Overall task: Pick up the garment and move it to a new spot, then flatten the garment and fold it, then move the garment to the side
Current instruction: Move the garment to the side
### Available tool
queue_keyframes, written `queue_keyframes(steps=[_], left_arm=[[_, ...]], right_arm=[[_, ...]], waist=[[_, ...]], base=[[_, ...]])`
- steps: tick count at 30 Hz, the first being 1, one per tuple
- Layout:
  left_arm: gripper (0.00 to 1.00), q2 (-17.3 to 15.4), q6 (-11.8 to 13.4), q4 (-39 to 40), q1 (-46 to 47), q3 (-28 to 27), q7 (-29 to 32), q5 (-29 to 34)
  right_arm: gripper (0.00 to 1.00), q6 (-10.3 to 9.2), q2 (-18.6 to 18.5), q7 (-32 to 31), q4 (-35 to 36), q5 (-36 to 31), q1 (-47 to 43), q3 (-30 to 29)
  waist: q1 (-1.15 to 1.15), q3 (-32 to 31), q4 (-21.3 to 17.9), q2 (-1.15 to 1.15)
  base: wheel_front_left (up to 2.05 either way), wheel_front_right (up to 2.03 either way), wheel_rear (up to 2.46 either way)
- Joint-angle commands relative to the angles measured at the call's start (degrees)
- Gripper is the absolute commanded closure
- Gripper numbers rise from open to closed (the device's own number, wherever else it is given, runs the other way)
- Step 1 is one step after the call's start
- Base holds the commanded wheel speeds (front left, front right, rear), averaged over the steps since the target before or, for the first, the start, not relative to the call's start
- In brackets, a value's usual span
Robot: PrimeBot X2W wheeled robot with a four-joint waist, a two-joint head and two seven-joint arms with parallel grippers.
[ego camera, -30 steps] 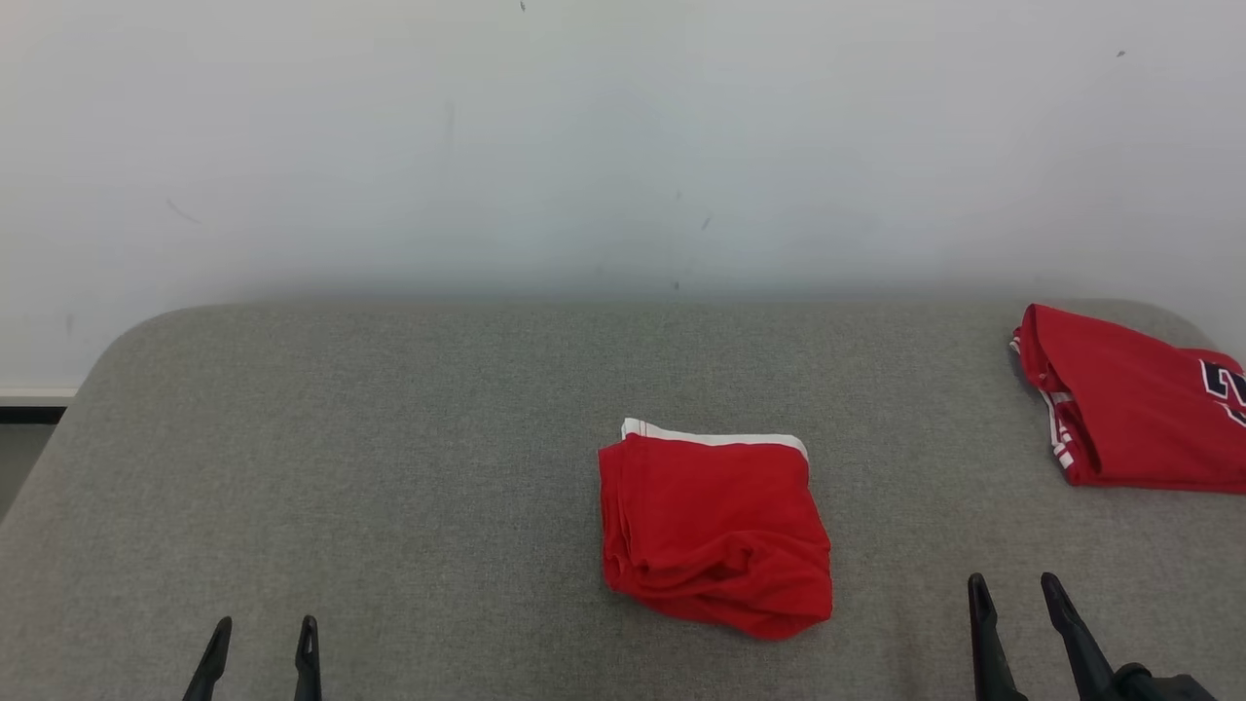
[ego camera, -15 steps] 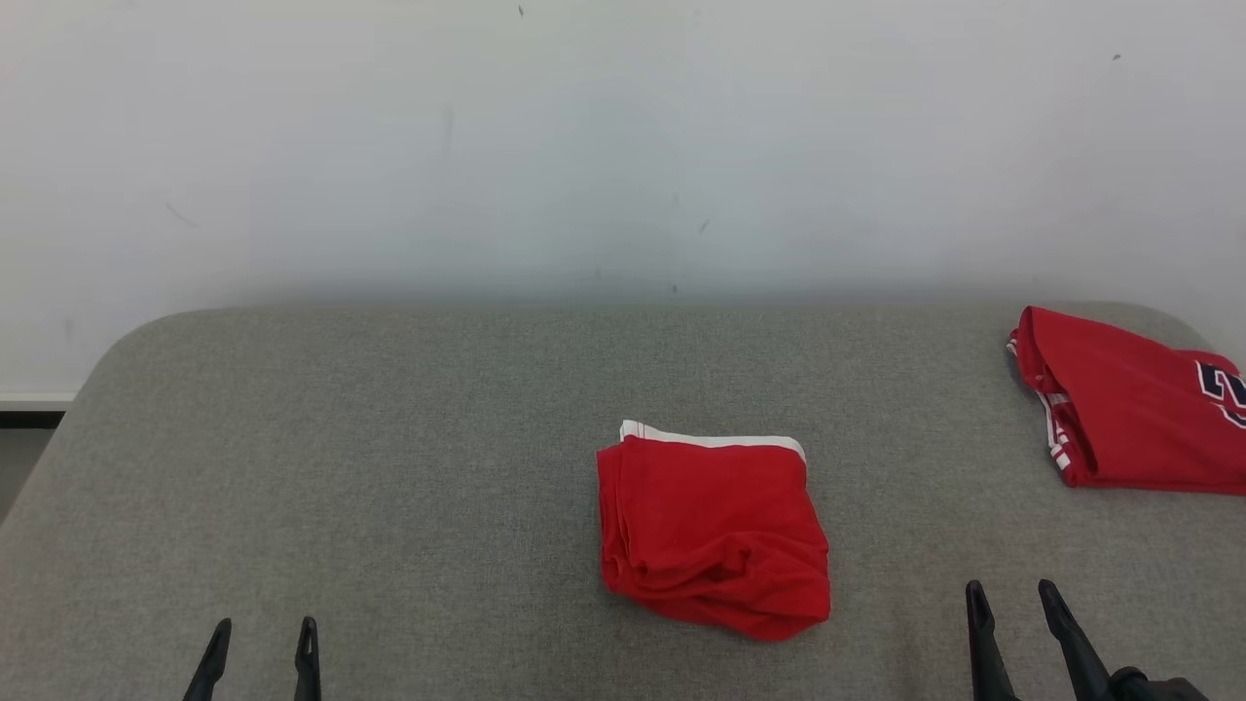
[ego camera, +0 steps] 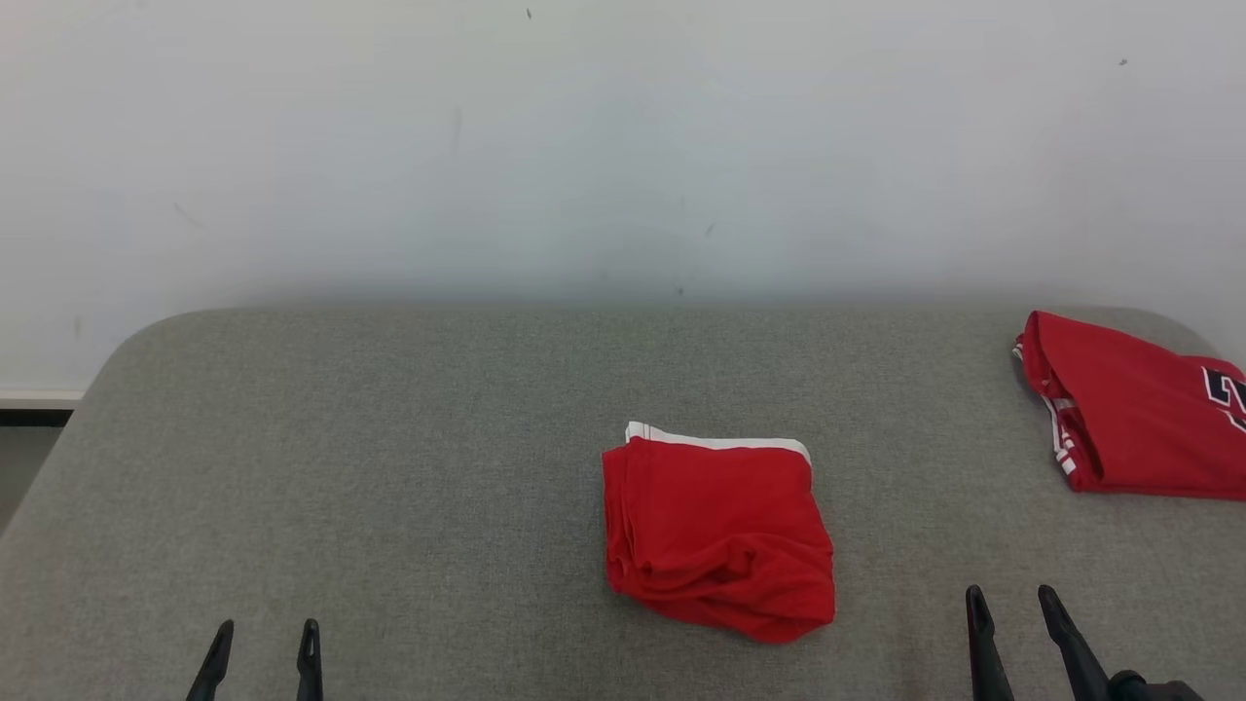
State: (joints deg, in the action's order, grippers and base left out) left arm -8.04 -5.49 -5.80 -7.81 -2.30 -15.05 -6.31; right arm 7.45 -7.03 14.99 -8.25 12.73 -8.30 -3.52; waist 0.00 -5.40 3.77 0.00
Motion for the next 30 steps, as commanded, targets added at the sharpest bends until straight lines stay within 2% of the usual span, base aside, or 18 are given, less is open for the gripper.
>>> queue_keyframes(steps=[1, 7, 17, 21, 22, 24, 30], left_arm=[[0.0, 0.06, 0.05, -0.09, -0.3, -0.05, -0.15, 0.3], [0.0, 0.25, 0.19, 0.0, -0.18, 0.04, -0.15, 0.41], [0.0, 0.8, 0.21, -0.24, 1.01, 0.61, -0.15, 0.52], [0.0, 1.16, 0.04, -0.66, 1.98, 1.43, -0.15, 0.7], [0.0, 1.34, -0.14, -0.94, 2.83, 2.08, -0.15, 0.78], [0.0, 1.45, -0.24, -1.07, 3.19, 2.41, -0.15, 0.84], [0.0, 2.06, -0.55, -1.86, 6.3, 4.1, -0.15, 0.95]], right_arm=[[0.0, 0.01, 0.0, 0.23, -0.11, -0.23, -0.6, -0.01], [0.0, 0.01, -0.42, -0.3, -1.51, -0.72, 1.08, 0.92], [0.0, 0.01, -3.35, -6.51, -6.49, -1.09, 11.58, 4.4], [0.0, 0.01, -3.97, -8.44, -11.63, 0.45, 17.49, 5.83], [0.0, 0.01, -4.49, -8.64, -15.19, 0.92, 20.36, 6.29], [0.0, 0.01, -4.68, -8.62, -17.02, 1.17, 21.72, 6.55], [0.0, 0.01, -5.02, -8.46, -29.17, 2.04, 29.09, 9.14]], waist=[[0.0, -0.01, 0.08, 0.0], [0.0, 0.29, 0.6, 0.0], [0.0, 2.15, 1.98, 0.0], [0.0, 3.57, 3.21, 0.0], [0.0, 4.31, 4.01, 0.0], [0.0, 4.7, 4.44, 0.0], [0.0, 7.97, 6.78, 0.0]], base=[[0.0, 0.0, 0.0], [0.0, 0.0, 0.0], [0.0, 0.0, 0.0], [0.0, 0.0, 0.0], [0.0, 0.0, 0.0], [0.0, 0.0, 0.0], [0.0, 0.0, 0.0]])
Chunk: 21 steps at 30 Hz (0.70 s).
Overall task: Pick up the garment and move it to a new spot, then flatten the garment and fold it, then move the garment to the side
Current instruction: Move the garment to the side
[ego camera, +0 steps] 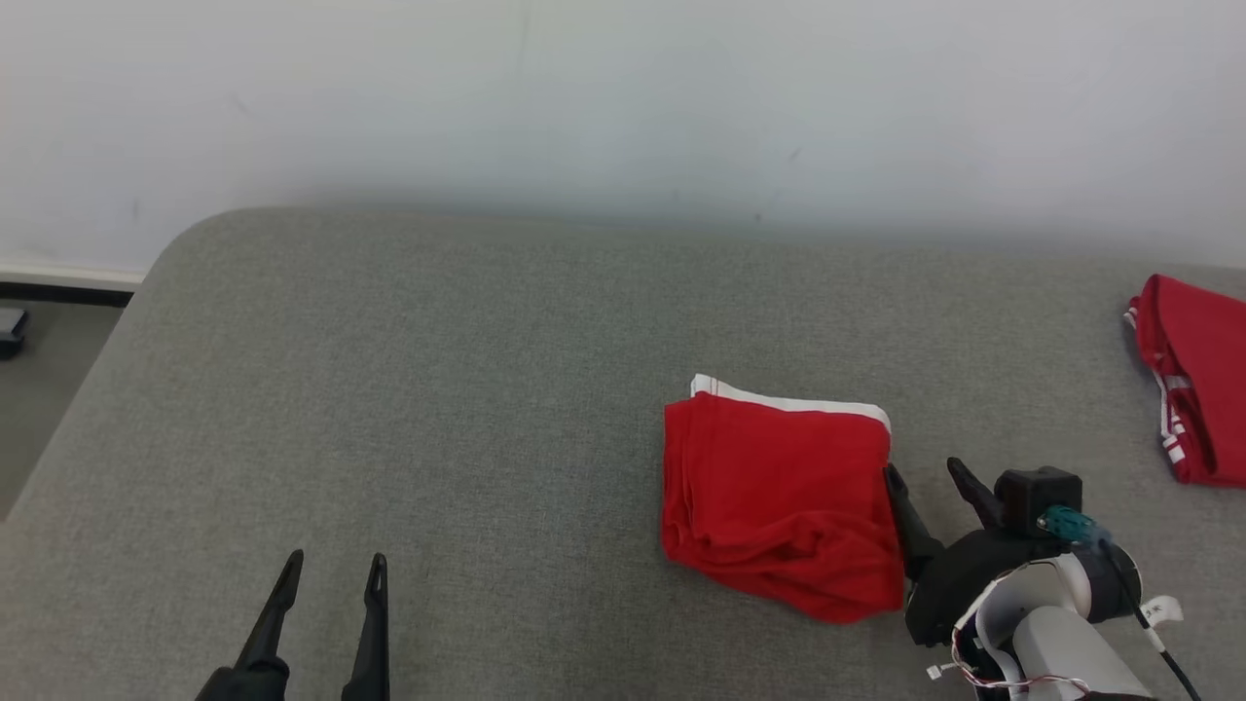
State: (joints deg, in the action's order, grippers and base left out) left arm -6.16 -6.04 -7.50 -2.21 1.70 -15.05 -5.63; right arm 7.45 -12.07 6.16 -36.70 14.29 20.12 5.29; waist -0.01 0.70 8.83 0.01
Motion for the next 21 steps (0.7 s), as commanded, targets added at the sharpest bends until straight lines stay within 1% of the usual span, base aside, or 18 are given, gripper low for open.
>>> queue_keyframes(steps=[1, 2, 3, 6, 11, 15, 16, 17, 18, 19, 21], left_arm=[[0.0, 0.28, -0.13, -0.34, 1.27, 0.44, -0.15, 0.28], [0.0, 0.32, -0.24, -0.49, 1.78, 0.61, -0.15, 0.27], [0.0, 0.42, -0.36, -0.72, 2.54, 0.95, -0.15, 0.29], [0.0, 0.48, -0.31, -1.01, 3.14, 1.04, -0.15, 0.38], [0.0, 0.24, -0.37, -1.28, 3.29, 0.31, -0.15, 0.06], [0.0, 0.72, -0.06, -0.83, 2.62, 0.37, -0.15, 0.36], [0.0, 0.86, -0.11, -0.81, 2.7, 0.53, -0.15, 0.34], [0.0, 0.94, -0.16, -0.9, 3.01, 0.65, -0.15, 0.3], [0.0, 0.9, -0.26, -1.11, 3.56, 0.61, -0.15, 0.09], [0.0, 0.89, -0.38, -1.26, 4.05, 0.69, -0.15, -0.06], [0.0, 0.84, -0.38, -1.48, 4.34, 0.8, -0.15, -0.12]], right_arm=[[0.0, 0.01, -0.09, 0.58, -2.66, 0.43, 1.59, 0.79], [0.0, 0.01, 0.02, 0.89, -4.6, 0.64, 2.47, 1.29], [0.0, 0.01, 0.38, 1.53, -8.27, 1.13, 3.87, 1.84], [0.0, 0.01, 0.72, 2.35, -13.23, 1.78, 5.04, 2.47], [0.0, 0.01, 1.38, 3.12, -19.65, 2.67, 6.03, 4.12], [0.0, 0.01, 2.19, 3.3, -22.78, 4.11, 6.75, 5.83], [0.09, 0.01, 2.52, 2.88, -23.34, 4.74, 7.01, 6.44], [0.73, 0.01, 2.78, 2.71, -23.58, 5.6, 7.29, 7.02], [0.97, 0.01, 3.01, 2.82, -23.63, 6.42, 7.68, 7.51], [1.0, 0.01, 3.0, 2.9, -23.72, 7.02, 8.06, 8.11], [1.0, 0.0, 2.79, 2.89, -23.82, 8.21, 8.82, 9.39]], waist=[[0.01, 2.34, 2.12, -0.01], [0.01, 2.71, 2.43, -0.01], [0.01, 3.29, 3.01, -0.01], [0.01, 3.62, 3.56, -0.01], [0.01, 3.67, 3.34, -0.01], [0.01, 3.73, 2.91, -0.01], [0.01, 3.92, 2.84, -0.01], [0.01, 4.11, 2.75, -0.01], [0.01, 4.37, 2.63, -0.01], [0.01, 4.54, 2.53, -0.01], [0.01, 4.87, 2.19, -0.01]], base=[[0.0, 0.0, 0.0], [0.0, 0.0, 0.0], [0.0, 0.0, 0.0], [0.0, 0.0, 0.0], [0.0, 0.0, 0.0], [0.0, 0.0, 0.0], [0.0, 0.0, 0.0], [0.0, 0.0, 0.0], [0.0, 0.0, 0.0], [0.0, 0.0, 0.0], [0.0, 0.0, 0.0]])
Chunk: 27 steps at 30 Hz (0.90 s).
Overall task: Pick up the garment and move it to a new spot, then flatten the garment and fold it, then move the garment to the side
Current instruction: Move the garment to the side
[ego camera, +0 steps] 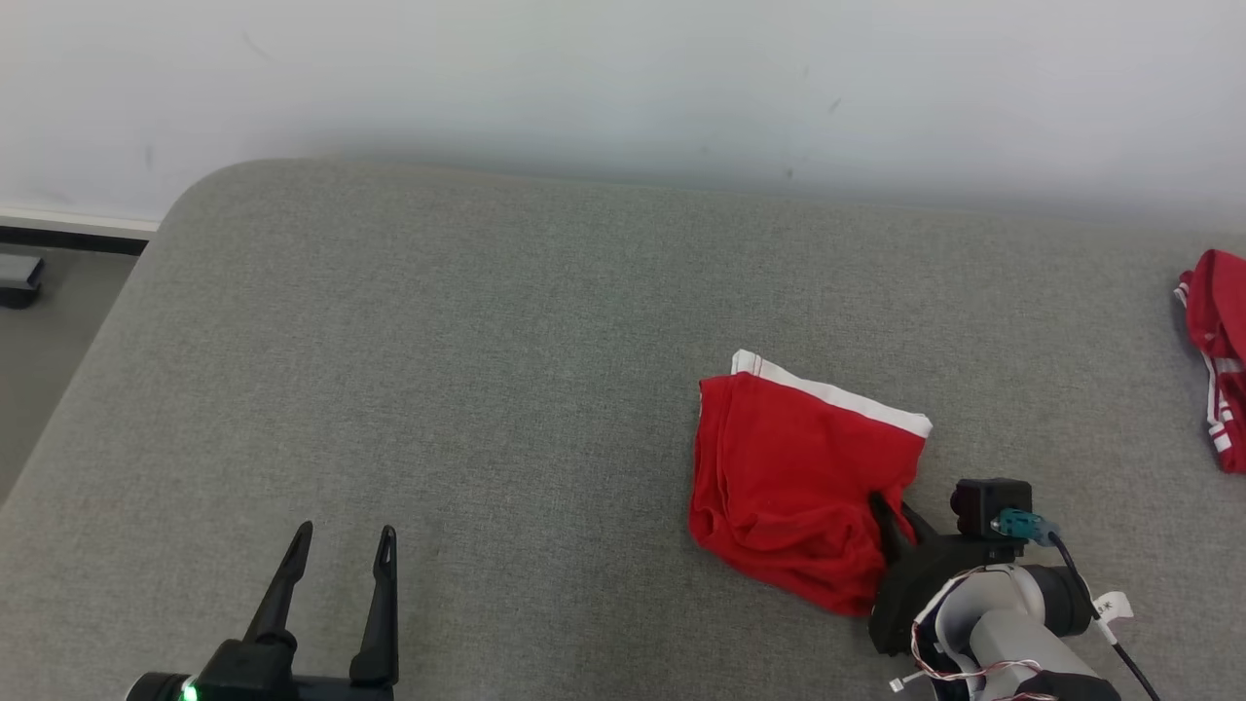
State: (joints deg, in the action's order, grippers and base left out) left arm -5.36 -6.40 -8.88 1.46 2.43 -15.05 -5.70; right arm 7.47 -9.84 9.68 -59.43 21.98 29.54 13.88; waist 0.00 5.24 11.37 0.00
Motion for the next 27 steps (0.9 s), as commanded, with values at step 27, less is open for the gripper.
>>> queue_keyframes(steps=[27], left_arm=[[0.0, -0.26, -0.48, 5.67, 8.86, -0.75, -0.15, 1.43]], right_arm=[[1.0, -0.09, -28.99, -7.82, 14.48, 9.76, 24.59, 21.75]], waist=[[0.0, 17.93, -12.55, 0.0]], base=[[0.0, 0.0, 0.0]])
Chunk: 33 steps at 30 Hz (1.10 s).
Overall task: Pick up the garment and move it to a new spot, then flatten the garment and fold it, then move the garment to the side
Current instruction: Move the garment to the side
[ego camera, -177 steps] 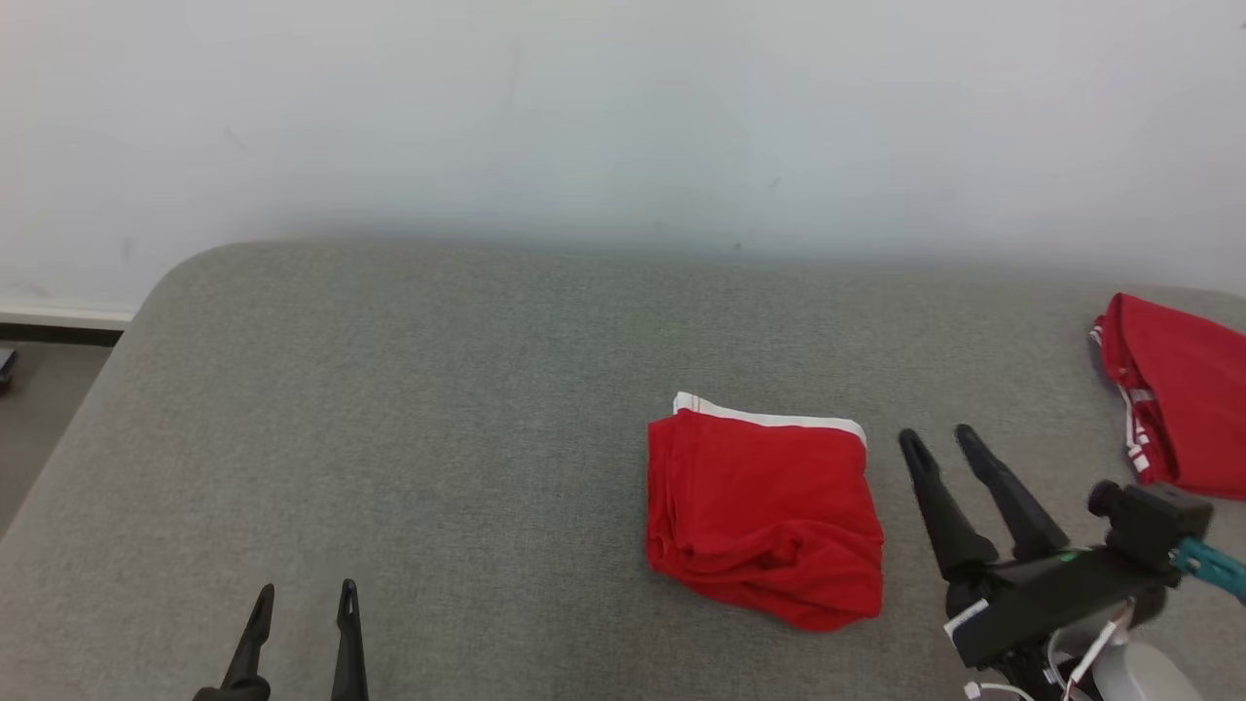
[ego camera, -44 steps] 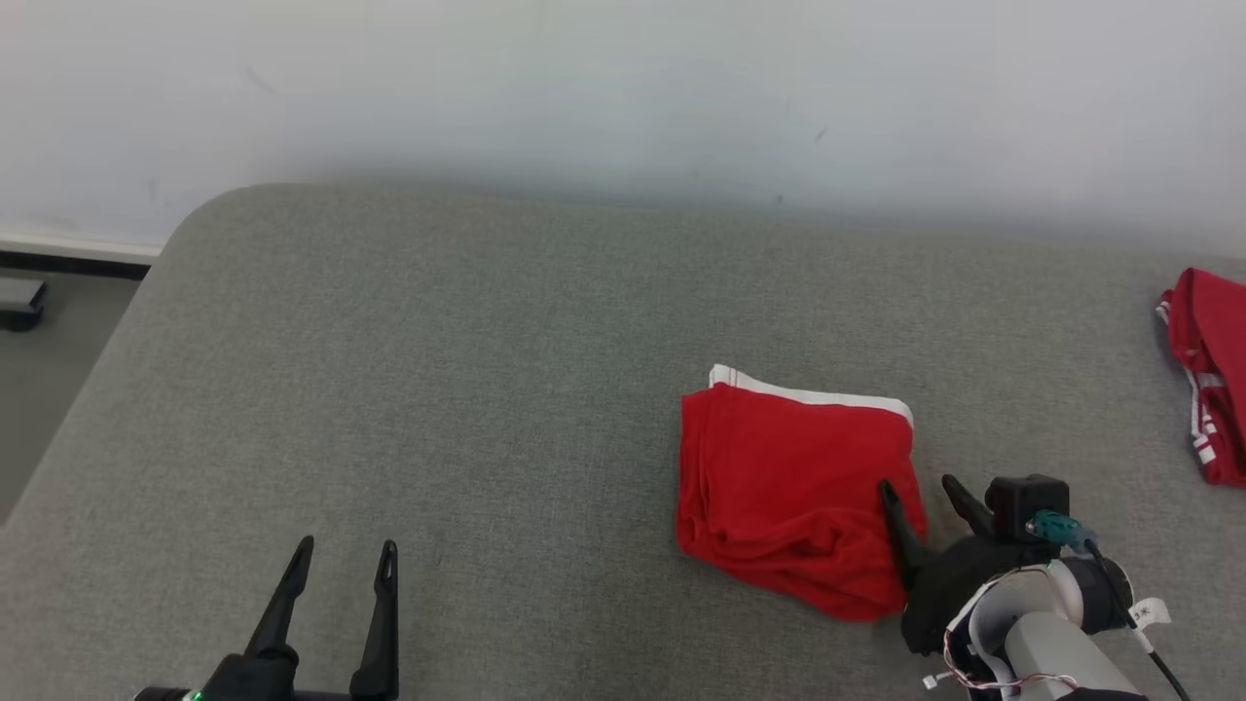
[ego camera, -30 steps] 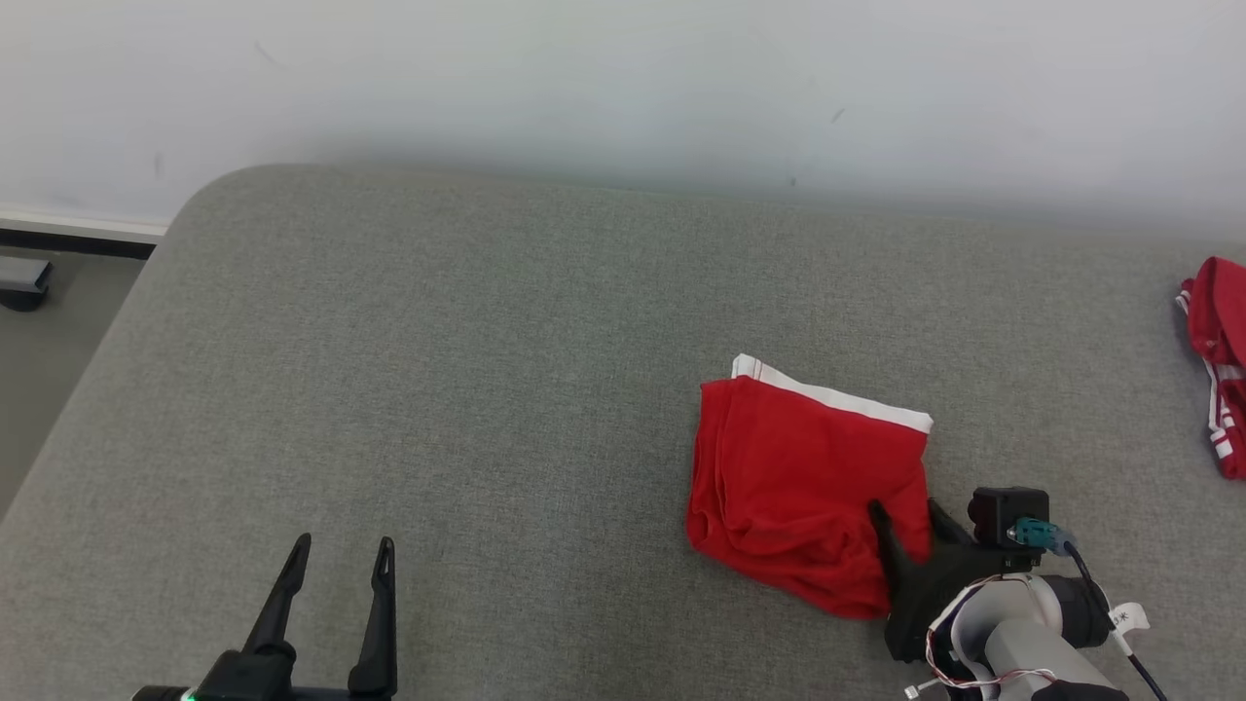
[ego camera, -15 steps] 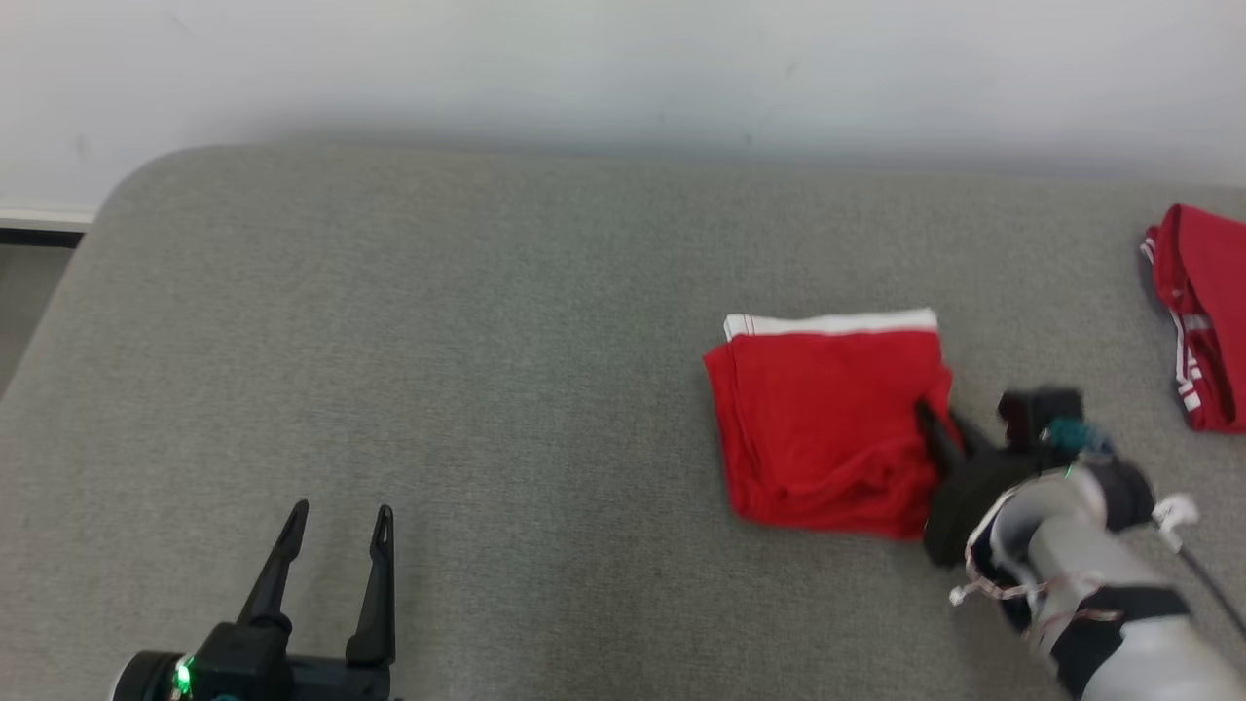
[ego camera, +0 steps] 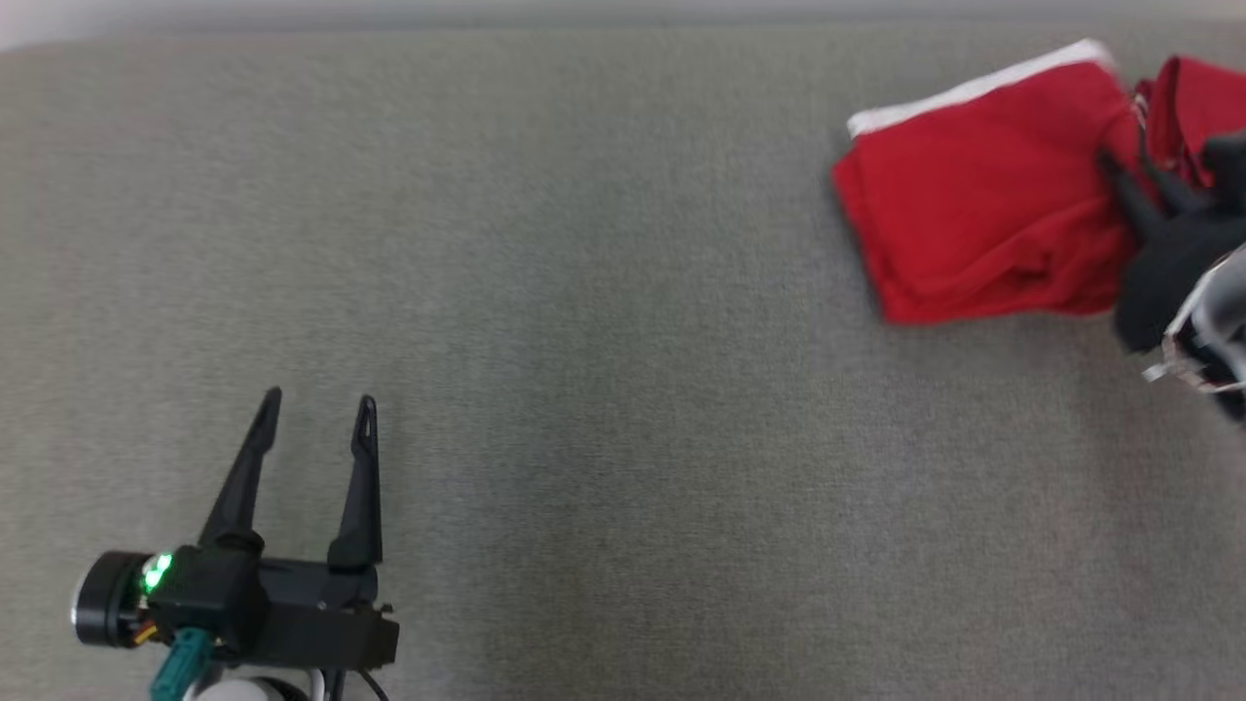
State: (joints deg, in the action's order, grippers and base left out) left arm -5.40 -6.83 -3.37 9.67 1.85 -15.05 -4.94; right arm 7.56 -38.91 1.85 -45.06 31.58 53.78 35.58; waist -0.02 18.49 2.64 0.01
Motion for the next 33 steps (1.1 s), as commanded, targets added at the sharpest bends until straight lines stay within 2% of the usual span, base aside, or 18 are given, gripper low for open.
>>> queue_keyframes(steps=[1, 9, 16, 25, 33], left_arm=[[0.0, -0.37, -0.06, 0.57, 1.15, -0.36, -0.15, 0.79], [0.0, -2.57, -0.1, 3.44, 3.59, -1.12, -0.15, 1.99], [0.0, -5.31, -0.27, 7.37, 5.27, -0.55, -0.15, 3.64], [0.0, -8.26, 0.07, 12.97, 6.37, -0.79, 0.05, 4.88], [0.0, -9.18, 0.25, 15.62, 6.49, -0.56, 0.82, 5.36]], right_arm=[[1.0, -0.19, -1.34, -0.4, 0.66, 0.48, 1.09, 0.47], [1.0, -0.19, -11.6, -2.16, 5.22, 3.02, 5.8, 2.97], [1.0, -0.19, -17.2, -3.4, 5.21, 2.05, 10.83, 2.99], [1.0, -0.19, -21.41, -2.59, 3.15, -4.16, 15.59, 3.29], [1.0, -0.19, -22.88, -1.88, 1.23, -10.0, 19.29, 4.2]], waist=[[0.02, 5.44, -4.26, -0.01], [0.02, 10.15, -7.25, -0.01], [0.02, 14.26, -9.0, -0.01], [0.02, 18.53, -10.63, -0.01], [0.02, 20.9, -11.01, -0.01]], base=[[0.0, 0.0, 0.0], [0.0, 0.0, 0.0], [0.0, 0.0, 0.0], [0.0, 0.0, 0.0], [0.0, 0.0, 0.0]])
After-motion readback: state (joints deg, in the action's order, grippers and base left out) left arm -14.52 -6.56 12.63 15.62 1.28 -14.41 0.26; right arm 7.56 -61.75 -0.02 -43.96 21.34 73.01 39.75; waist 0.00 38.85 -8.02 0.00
